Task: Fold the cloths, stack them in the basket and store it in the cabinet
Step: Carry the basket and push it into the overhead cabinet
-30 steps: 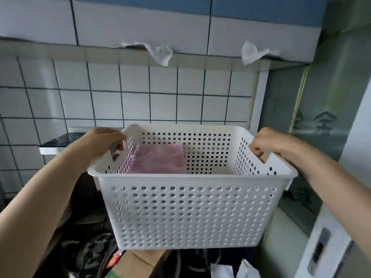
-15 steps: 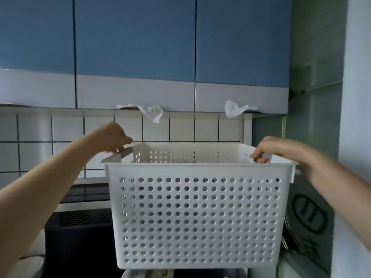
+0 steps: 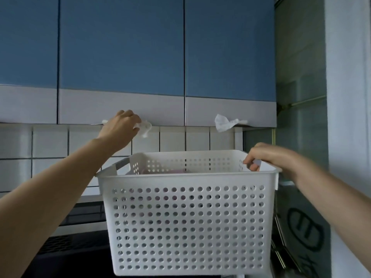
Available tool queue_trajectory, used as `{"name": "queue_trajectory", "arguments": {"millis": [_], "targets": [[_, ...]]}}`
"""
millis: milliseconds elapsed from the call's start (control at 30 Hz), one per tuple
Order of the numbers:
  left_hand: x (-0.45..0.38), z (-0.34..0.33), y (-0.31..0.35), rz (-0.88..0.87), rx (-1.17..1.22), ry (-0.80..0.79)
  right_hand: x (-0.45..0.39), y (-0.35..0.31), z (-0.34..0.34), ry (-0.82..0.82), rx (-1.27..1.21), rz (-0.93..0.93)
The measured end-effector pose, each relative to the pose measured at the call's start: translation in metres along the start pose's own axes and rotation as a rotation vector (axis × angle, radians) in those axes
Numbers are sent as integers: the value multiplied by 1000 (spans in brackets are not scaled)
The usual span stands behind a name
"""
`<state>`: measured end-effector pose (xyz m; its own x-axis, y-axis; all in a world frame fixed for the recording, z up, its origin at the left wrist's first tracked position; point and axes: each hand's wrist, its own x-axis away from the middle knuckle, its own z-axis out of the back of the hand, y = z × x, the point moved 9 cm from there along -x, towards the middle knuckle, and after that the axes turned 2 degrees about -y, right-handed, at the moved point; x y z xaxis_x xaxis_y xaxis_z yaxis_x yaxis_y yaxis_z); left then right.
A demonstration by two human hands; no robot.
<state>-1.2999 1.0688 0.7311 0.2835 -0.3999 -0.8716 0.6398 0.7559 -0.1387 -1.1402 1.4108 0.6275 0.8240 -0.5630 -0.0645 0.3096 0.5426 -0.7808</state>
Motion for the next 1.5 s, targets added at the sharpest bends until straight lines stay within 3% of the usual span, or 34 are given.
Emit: {"name": "queue_trajectory", "arguments": {"millis": [167,367,500,667,1033,1200,1367,1500], "targets": [[-7,1,-4,41,13,-22,-10,-1,-3,43,18,0],[2,24,-6,43,128,90,-19,-1,-15,44,18,17],[33,62,-6,-3,178,294,-24,-11,-27,39,17,56],[70,95,-26,71,283,481,-29,-23,-47,32,49,100],[133,129,-61,371,350,829,-24,-48,-67,11,18,150],[160,126,-91,576,554,896,-22,-60,-83,1,14,151],[177,139,-119,567,740,962,-19,-76,-98,-21,27,164],[184,146,-140,585,740,922,-16,-87,-106,-30,33,173]]}}
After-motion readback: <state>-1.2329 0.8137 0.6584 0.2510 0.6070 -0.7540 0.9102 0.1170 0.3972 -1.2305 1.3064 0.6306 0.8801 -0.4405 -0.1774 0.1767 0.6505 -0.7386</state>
